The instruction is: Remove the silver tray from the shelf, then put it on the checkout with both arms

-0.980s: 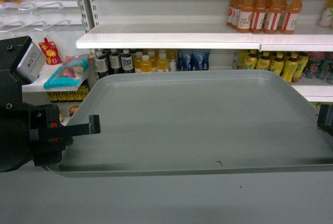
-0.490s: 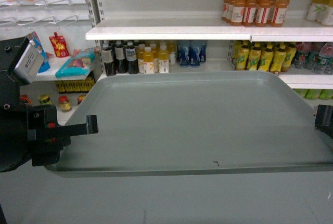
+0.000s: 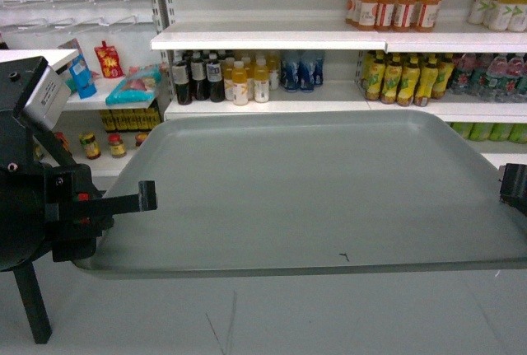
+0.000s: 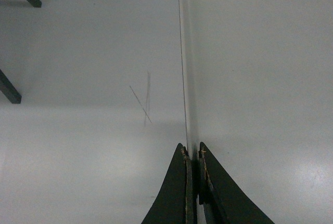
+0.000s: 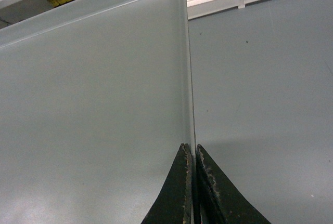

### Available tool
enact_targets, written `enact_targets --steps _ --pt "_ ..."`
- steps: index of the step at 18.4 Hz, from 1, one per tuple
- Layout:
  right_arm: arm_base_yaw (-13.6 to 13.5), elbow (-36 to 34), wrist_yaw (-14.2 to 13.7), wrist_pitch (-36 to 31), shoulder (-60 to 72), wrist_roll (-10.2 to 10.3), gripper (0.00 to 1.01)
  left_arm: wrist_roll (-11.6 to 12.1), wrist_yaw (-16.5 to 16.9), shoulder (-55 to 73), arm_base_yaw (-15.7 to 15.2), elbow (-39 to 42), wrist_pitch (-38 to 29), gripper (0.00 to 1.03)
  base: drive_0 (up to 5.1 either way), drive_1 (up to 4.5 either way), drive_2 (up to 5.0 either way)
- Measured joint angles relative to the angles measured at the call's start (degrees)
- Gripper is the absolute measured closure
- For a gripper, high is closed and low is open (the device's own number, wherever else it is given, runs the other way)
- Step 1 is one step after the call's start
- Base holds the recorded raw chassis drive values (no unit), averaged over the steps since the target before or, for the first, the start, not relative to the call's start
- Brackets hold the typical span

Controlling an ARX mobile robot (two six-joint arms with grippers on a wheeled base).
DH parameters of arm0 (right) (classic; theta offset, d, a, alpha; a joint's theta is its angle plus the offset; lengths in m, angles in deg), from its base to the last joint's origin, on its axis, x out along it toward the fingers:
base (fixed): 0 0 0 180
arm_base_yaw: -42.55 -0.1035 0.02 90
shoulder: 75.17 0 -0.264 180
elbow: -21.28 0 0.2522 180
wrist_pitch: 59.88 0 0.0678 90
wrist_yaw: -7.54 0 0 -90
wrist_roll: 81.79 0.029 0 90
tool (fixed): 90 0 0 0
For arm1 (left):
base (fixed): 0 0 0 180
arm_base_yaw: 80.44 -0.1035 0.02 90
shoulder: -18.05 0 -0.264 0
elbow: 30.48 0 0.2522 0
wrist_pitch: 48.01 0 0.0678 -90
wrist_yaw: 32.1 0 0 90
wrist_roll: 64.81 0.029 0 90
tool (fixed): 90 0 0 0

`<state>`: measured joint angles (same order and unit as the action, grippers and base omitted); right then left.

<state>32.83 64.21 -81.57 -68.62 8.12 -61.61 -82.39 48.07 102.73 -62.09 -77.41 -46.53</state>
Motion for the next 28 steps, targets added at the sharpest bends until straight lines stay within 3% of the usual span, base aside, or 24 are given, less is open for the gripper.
enact_targets --steps 12,28 --pt "0.0 0.0 0.0 0.3 -0.1 0.3 0.98 0.0 -0.1 -0.3 0.0 0.0 0.2 1.00 0.1 -3.53 3.7" --pt "0.3 0.0 0.0 0.0 -0.2 0.3 0.98 0.0 -0.1 -0.2 0.2 0.0 -0.1 1.00 -4.9 2.84 2.1"
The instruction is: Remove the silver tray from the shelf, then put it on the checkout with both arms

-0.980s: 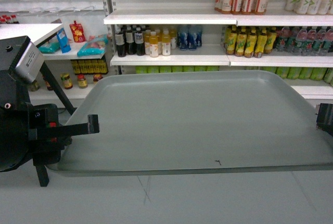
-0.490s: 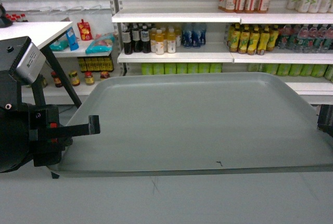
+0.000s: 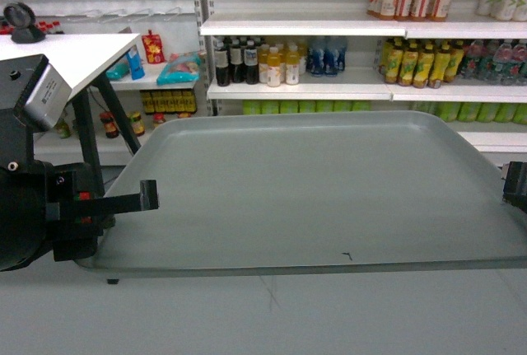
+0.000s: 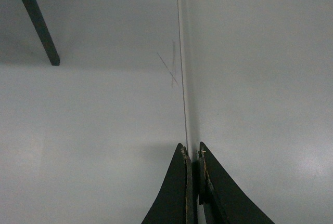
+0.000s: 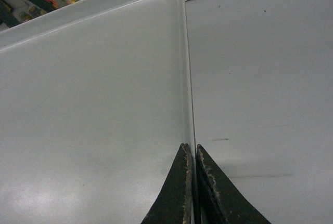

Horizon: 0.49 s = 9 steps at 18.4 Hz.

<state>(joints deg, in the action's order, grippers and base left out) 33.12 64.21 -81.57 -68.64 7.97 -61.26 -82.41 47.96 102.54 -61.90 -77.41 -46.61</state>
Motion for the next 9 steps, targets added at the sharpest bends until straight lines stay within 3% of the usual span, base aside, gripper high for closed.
enact_targets --steps 9 --pt "0.0 0.0 0.0 -0.2 0.1 0.0 0.98 0.0 0.0 0.0 0.0 0.0 0.1 1.00 -5.0 2.42 2.4"
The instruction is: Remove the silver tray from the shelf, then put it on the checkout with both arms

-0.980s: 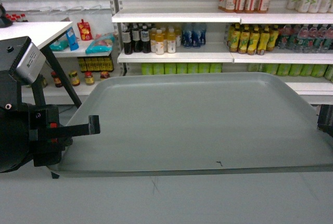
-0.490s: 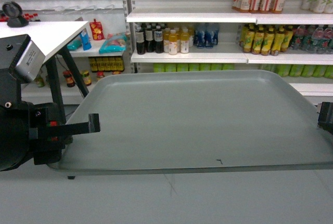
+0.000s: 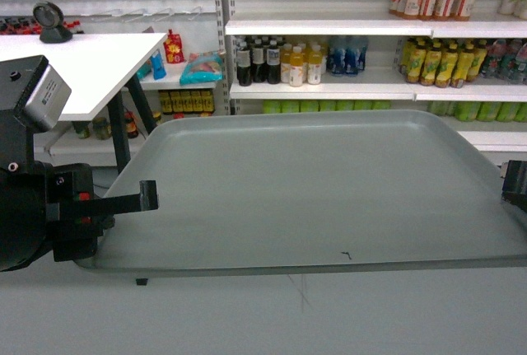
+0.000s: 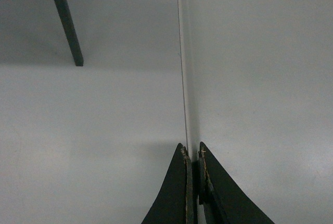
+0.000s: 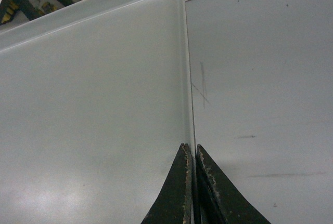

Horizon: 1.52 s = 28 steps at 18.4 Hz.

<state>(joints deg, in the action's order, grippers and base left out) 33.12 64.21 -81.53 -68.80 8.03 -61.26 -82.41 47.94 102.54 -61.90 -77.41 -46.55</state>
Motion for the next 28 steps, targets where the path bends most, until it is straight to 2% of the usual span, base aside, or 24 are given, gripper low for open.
enact_targets --steps 28 --pt "0.0 0.0 -0.1 0.7 0.0 0.2 0.98 0.0 -0.1 0.0 0.0 0.0 0.2 1.00 -5.0 2.45 2.5"
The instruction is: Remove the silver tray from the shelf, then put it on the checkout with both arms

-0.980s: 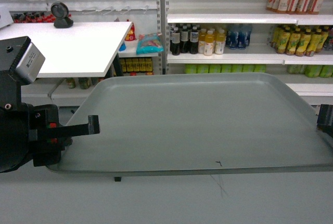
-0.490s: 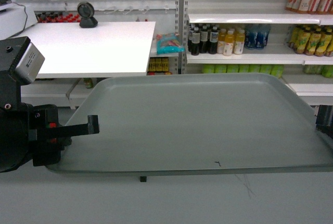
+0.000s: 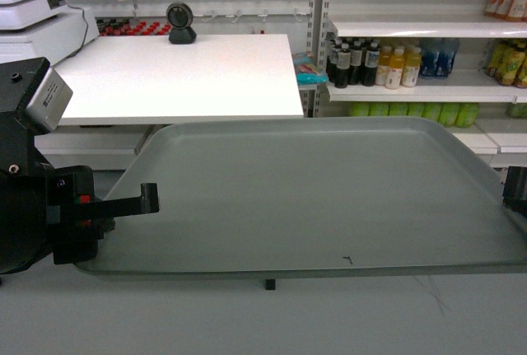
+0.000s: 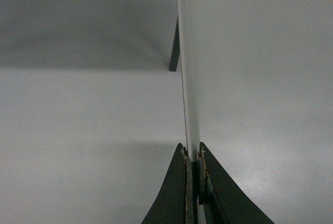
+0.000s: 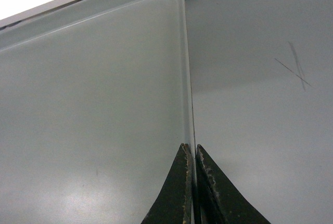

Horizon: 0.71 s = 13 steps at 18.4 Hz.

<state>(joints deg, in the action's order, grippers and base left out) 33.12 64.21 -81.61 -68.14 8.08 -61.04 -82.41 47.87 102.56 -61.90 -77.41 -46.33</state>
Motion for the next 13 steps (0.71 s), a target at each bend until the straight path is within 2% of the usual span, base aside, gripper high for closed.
enact_targets --steps 13 --pt "-0.3 0.0 0.0 -0.1 0.0 0.0 0.98 0.0 0.0 0.0 -0.1 0.0 0.0 1.00 -5.0 2.41 2.4"
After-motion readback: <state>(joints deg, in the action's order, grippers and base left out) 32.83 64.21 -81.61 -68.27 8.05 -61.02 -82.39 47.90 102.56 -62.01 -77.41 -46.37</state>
